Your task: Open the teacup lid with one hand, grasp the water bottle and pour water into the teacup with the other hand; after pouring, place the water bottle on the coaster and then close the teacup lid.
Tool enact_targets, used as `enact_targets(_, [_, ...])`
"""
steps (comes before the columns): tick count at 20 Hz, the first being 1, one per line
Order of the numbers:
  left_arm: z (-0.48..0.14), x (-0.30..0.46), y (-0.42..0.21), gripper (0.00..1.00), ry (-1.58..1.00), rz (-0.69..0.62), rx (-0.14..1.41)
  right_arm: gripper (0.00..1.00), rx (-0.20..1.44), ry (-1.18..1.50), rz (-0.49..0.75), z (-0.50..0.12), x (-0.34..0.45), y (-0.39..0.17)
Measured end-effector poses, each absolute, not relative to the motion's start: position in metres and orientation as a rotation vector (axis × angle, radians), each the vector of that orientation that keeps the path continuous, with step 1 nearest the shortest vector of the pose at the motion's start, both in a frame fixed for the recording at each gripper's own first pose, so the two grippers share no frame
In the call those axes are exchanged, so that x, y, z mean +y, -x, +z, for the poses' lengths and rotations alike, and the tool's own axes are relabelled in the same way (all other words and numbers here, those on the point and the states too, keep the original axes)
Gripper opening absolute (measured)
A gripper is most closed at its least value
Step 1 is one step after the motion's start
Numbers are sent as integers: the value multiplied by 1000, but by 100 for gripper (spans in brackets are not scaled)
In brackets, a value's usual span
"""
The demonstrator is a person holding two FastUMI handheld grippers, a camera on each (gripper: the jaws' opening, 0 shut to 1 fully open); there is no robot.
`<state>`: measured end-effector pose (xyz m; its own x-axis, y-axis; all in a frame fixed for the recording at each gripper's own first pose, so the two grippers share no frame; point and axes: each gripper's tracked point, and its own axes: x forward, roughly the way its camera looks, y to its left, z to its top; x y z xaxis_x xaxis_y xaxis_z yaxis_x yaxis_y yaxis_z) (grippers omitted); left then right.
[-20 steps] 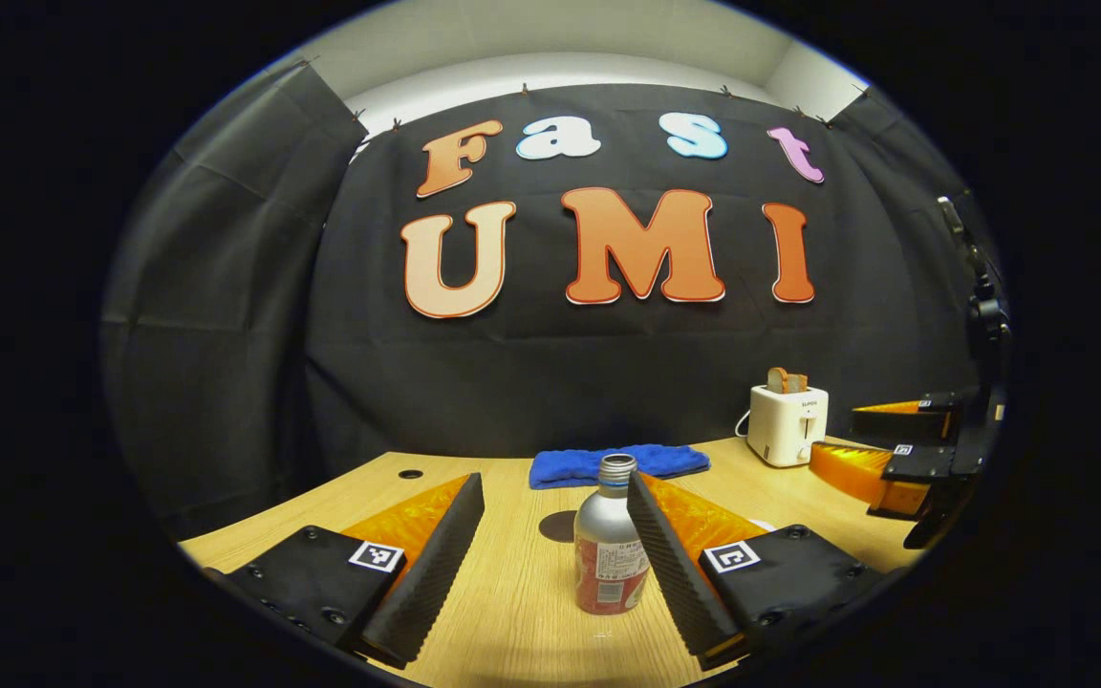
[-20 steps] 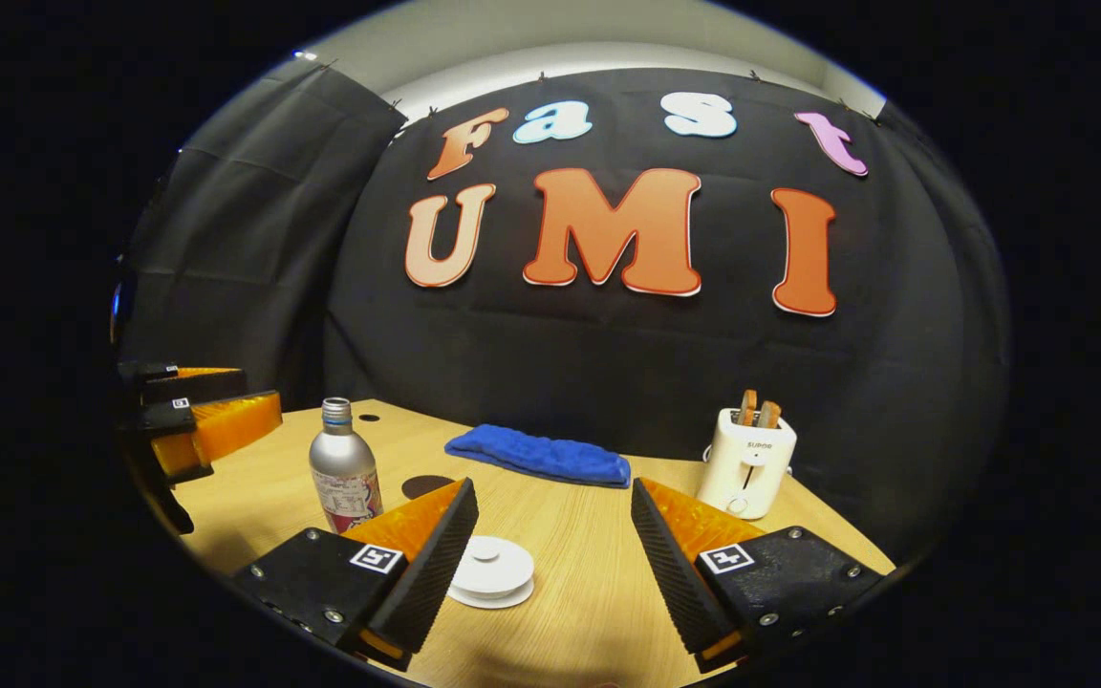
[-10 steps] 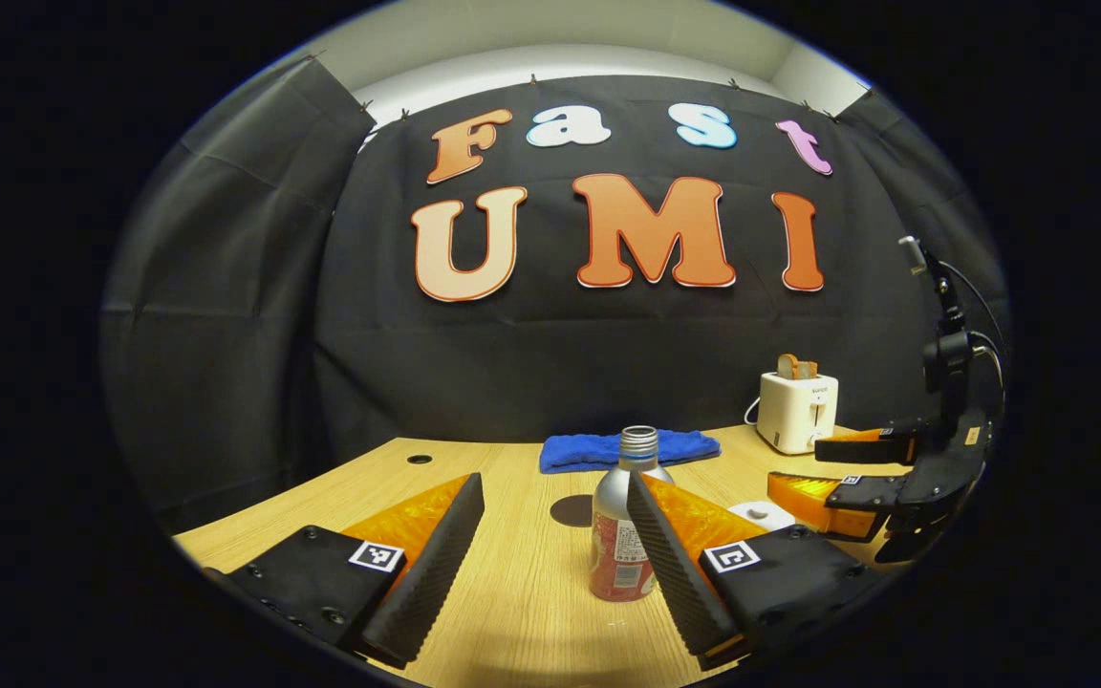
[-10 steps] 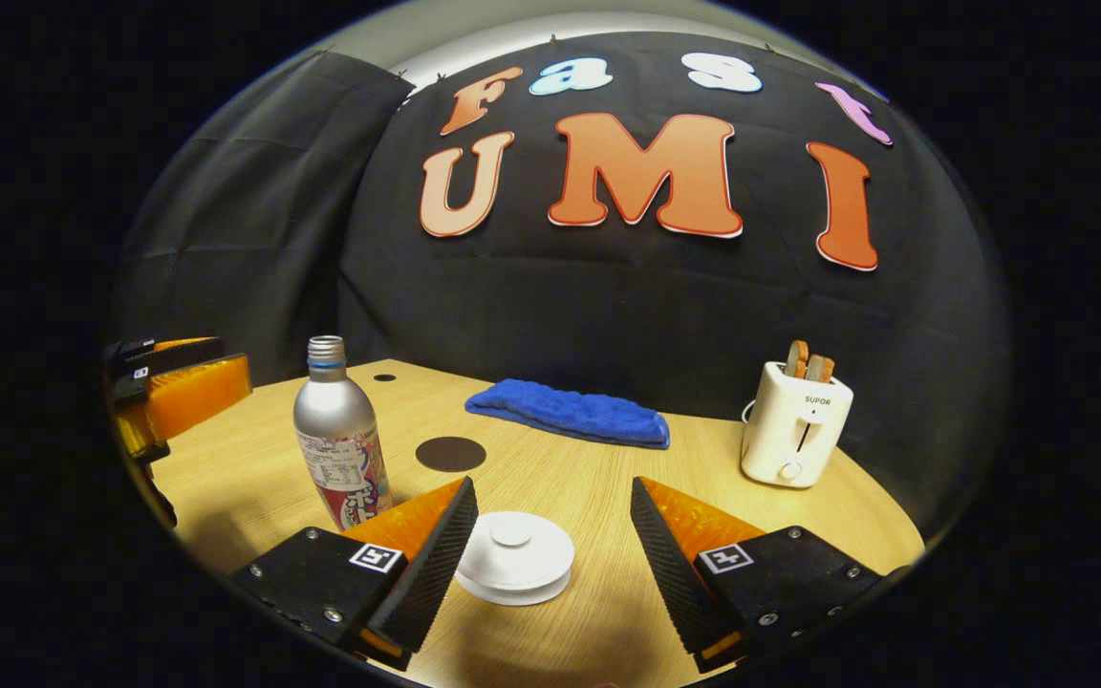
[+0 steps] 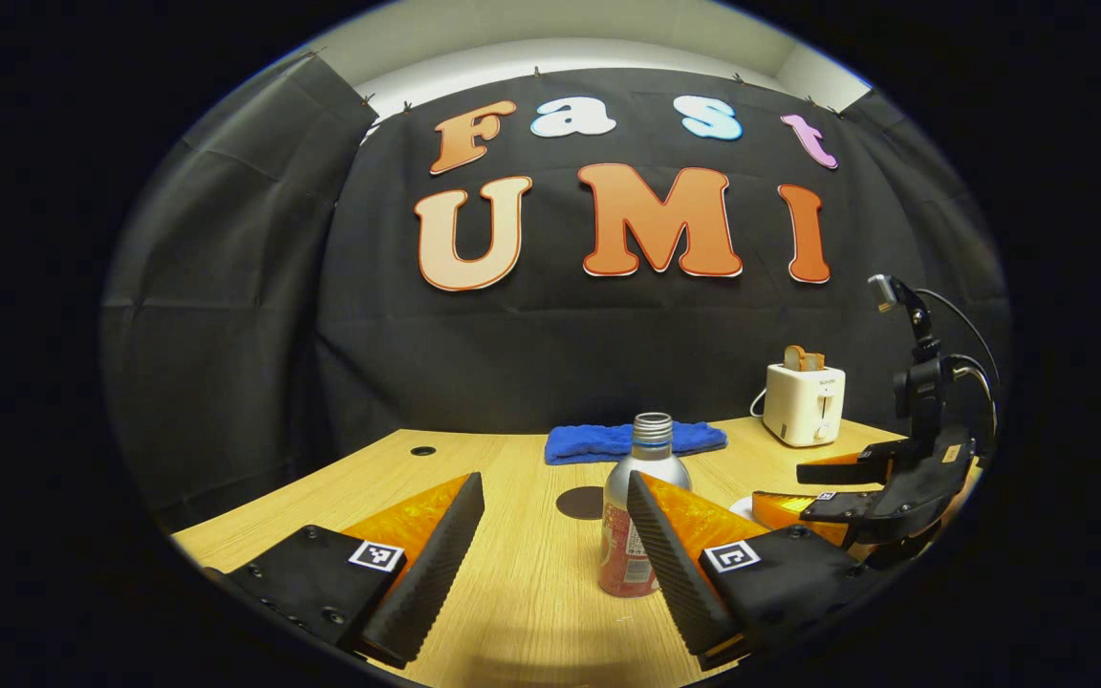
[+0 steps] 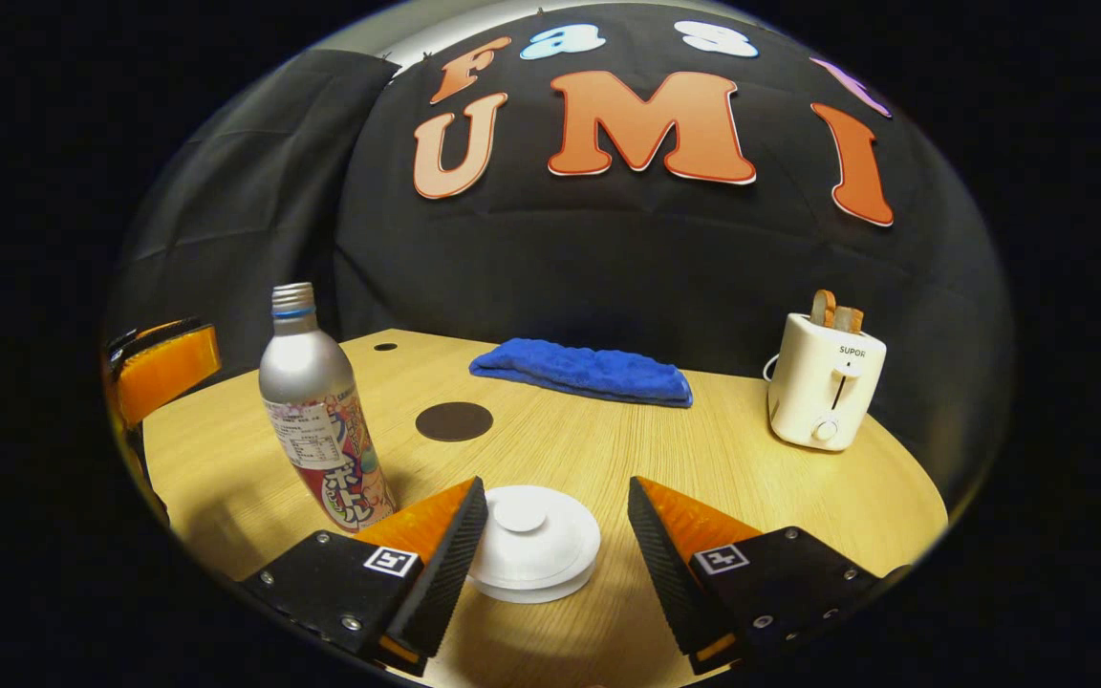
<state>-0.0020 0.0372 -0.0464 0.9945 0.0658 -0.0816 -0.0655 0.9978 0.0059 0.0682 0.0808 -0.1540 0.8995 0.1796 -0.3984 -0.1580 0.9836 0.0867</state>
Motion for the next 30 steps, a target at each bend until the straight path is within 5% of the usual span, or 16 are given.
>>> enact_targets(10, [-50, 29, 0, 98, -4, 51, 90, 28, 425, -31, 244, -151, 101, -68])
enact_targets(30, [-117, -34, -34, 96, 85, -92, 256, 23, 327, -134, 143, -100, 33, -36])
